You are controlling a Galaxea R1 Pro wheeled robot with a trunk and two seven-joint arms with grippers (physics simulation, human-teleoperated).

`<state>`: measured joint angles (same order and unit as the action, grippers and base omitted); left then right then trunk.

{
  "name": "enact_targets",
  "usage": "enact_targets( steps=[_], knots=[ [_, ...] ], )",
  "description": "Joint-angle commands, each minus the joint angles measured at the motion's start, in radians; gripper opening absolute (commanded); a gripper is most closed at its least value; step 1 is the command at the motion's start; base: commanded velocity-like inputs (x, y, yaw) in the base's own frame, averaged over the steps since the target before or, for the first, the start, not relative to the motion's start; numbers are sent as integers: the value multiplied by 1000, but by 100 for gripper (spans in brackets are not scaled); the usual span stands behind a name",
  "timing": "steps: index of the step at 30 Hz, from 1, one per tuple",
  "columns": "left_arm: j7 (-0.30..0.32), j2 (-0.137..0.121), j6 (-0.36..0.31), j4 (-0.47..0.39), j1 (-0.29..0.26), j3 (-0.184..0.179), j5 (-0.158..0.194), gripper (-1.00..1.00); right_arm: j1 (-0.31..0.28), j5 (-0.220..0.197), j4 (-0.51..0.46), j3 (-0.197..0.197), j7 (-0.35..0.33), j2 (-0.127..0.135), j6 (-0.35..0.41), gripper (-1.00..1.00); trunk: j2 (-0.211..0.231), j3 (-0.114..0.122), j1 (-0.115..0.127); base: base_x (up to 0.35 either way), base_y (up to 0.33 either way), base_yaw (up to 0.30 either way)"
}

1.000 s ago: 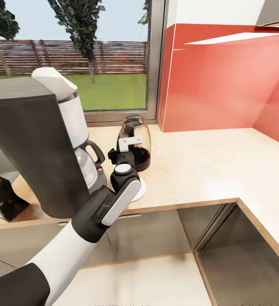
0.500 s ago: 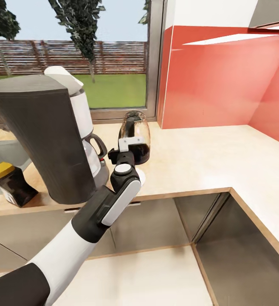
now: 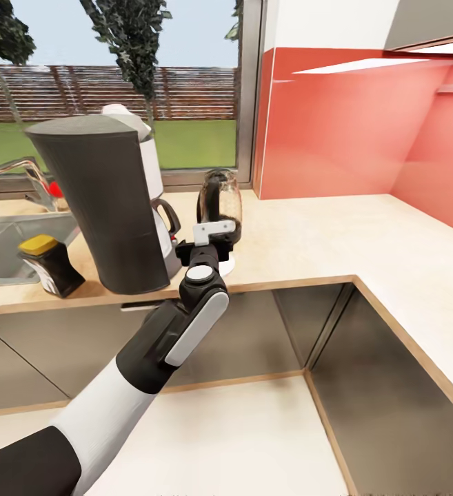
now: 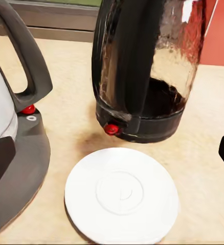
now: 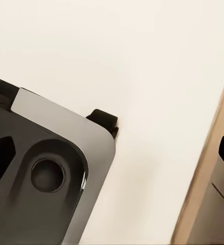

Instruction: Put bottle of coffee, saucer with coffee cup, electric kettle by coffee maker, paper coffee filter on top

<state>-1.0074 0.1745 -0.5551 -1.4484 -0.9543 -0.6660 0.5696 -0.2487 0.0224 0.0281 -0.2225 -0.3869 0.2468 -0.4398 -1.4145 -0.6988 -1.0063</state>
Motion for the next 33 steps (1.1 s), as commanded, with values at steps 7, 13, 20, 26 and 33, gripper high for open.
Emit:
enact_targets(
  steps=[7,13,20,26,33],
  knots=[
    [-6,0,-4,-3,-1,-5,6,100,-1,2,3,-1,-1,0,-7,100,-1,-1,0,-55,0,0],
    [6,0,-2,-57,-1,-64,9,100,-1,2,4,-1,-1,0,-7,100,-1,-1,0,-2,0,0],
    [210,0,28,-101,-1,-218,10,100,-1,3,4,-1,-1,0,-7,100,-1,-1,0,0,0,0],
    [731,0,40,-101,1,-264,10,100,-1,4,4,-1,3,0,-7,100,-1,-1,0,0,0,0],
    [1399,-133,39,-73,2,-269,10,100,-1,4,4,-1,5,0,-8,100,-1,-1,0,0,0,0]
  ],
)
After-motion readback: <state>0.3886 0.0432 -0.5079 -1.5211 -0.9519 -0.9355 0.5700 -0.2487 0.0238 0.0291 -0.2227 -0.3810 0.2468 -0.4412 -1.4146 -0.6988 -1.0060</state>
